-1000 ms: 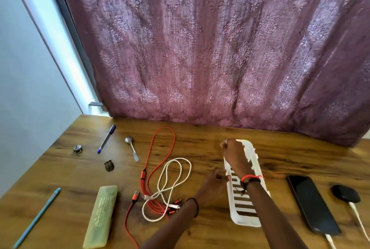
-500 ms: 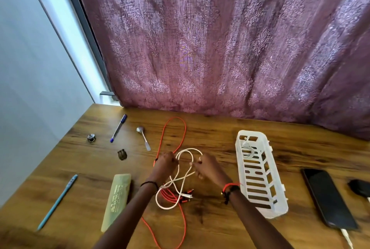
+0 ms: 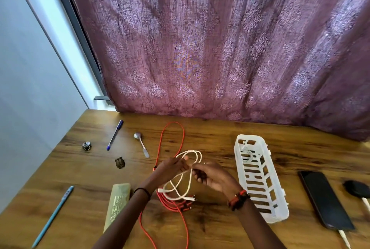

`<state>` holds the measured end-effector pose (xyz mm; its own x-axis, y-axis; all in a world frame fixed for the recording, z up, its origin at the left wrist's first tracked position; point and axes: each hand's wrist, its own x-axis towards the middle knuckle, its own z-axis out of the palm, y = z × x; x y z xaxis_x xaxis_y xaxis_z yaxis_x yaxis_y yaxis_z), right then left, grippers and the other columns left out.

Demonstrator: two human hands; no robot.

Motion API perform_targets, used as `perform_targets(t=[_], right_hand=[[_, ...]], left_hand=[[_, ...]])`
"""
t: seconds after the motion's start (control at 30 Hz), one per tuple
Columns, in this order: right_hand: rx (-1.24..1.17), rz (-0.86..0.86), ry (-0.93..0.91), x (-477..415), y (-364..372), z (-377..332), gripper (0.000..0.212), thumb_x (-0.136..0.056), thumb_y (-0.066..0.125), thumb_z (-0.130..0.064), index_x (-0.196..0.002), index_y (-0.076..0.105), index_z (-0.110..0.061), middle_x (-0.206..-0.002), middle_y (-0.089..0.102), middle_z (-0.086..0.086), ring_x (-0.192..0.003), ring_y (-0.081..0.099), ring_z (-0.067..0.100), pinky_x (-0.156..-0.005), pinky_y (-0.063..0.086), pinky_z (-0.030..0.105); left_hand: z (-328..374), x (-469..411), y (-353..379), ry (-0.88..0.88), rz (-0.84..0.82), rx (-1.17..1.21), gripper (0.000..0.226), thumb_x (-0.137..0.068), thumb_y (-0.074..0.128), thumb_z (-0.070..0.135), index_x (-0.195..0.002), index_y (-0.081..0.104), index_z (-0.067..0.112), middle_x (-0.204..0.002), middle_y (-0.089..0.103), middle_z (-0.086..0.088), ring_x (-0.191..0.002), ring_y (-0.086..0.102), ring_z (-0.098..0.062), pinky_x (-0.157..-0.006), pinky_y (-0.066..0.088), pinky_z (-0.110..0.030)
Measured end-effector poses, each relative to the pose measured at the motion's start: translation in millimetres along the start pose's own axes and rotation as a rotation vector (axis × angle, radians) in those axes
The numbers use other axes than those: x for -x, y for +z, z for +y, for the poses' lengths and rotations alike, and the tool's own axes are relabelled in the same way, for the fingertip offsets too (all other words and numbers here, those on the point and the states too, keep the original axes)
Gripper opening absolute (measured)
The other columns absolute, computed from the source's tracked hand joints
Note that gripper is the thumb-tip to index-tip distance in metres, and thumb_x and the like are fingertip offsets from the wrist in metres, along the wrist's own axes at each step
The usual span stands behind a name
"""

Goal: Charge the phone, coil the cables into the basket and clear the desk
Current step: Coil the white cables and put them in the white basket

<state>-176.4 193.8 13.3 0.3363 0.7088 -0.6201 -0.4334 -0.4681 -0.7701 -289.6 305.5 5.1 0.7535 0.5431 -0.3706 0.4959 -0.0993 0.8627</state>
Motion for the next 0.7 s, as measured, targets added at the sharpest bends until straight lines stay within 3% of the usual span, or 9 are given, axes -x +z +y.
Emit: perform_targets(t=[0.07, 0.17, 0.23, 0.3, 0.4, 0.53, 0.7], right_hand=[[-0.206, -0.04, 0.008, 6.1, -5.3, -15.6, 0.018, -0.088, 0.06, -0.007, -0.07, 0.063, -0.008, -0.05, 0.06, 0.0, -0.041, 0.053, 0.004, -0.038, 0.041, 0.013], [-0.416, -0.093, 0.015, 12.8, -10.7, -34.4, 0.024, -0.09, 0.056, -0.007, -0.068, 0.068, -0.007, -0.05, 0.06, 0.001, -0.039, 0.054, 0.004, -0.038, 0.044, 0.011], [-0.467, -0.129, 0.025, 16.2, -14.1, -44.8, 0.025, -0.087, 0.059, -0.008, -0.064, 0.069, -0.006, -0.051, 0.058, 0.001, -0.04, 0.052, 0.004, -0.037, 0.043, 0.012], [-0.457, -0.133, 0.014, 19.8, -16.9, -53.8, 0.021, -0.084, 0.059, -0.011, -0.065, 0.067, -0.006, -0.05, 0.055, -0.002, -0.04, 0.049, 0.005, -0.036, 0.04, 0.013], [-0.494, -0.044, -0.024, 22.9, -24.1, -62.5, 0.018, -0.085, 0.053, -0.009, -0.067, 0.056, -0.01, -0.049, 0.056, 0.0, -0.042, 0.052, 0.009, -0.04, 0.044, 0.017], [-0.746, 0.07, -0.064, 23.4, -39.5, -62.1, 0.022, -0.087, 0.048, -0.003, -0.065, 0.049, -0.004, -0.058, 0.061, 0.014, -0.063, 0.059, 0.022, -0.052, 0.057, 0.03], [-0.724, 0.143, -0.096, 15.7, -45.5, -54.1, 0.019, -0.09, 0.045, 0.005, -0.072, 0.053, 0.003, -0.055, 0.061, 0.015, -0.049, 0.063, 0.02, -0.048, 0.057, 0.026]], left_hand=[[14.0, 8.0, -2.6, 0.024, -0.064, 0.166, 0.041, -0.101, 0.035, 0.016, -0.073, 0.064, 0.007, -0.063, 0.067, 0.009, -0.056, 0.06, 0.009, -0.061, 0.045, -0.005], [33.2, 20.5, -13.6, 0.126, -0.135, 0.12, 0.033, -0.099, 0.042, 0.022, -0.083, 0.069, 0.012, -0.074, 0.07, 0.013, -0.071, 0.063, 0.011, -0.07, 0.045, -0.004], [38.7, 24.2, -20.3, 0.185, -0.176, 0.055, 0.021, -0.094, 0.052, 0.01, -0.083, 0.067, 0.02, -0.068, 0.067, 0.016, -0.066, 0.06, 0.01, -0.064, 0.043, -0.004], [40.9, 21.9, -24.5, 0.226, -0.122, 0.077, 0.028, -0.088, 0.052, -0.009, -0.091, 0.064, 0.017, -0.073, 0.063, 0.009, -0.063, 0.06, 0.005, -0.062, 0.046, -0.01], [42.9, 21.8, -31.2, 0.238, 0.034, 0.329, 0.031, -0.086, 0.043, -0.02, -0.105, 0.055, 0.001, -0.076, 0.056, -0.005, -0.056, 0.061, 0.001, -0.056, 0.049, -0.012], [31.9, 27.9, -40.9, 0.224, 0.033, 0.563, 0.026, -0.089, 0.047, -0.01, -0.111, 0.059, -0.001, -0.085, 0.062, -0.005, -0.076, 0.065, -0.007, -0.069, 0.053, -0.013], [22.3, 36.8, -41.7, 0.209, -0.033, 0.765, 0.034, -0.09, 0.045, -0.009, -0.117, 0.06, 0.005, -0.098, 0.068, -0.007, -0.093, 0.068, -0.013, -0.081, 0.055, -0.019]])
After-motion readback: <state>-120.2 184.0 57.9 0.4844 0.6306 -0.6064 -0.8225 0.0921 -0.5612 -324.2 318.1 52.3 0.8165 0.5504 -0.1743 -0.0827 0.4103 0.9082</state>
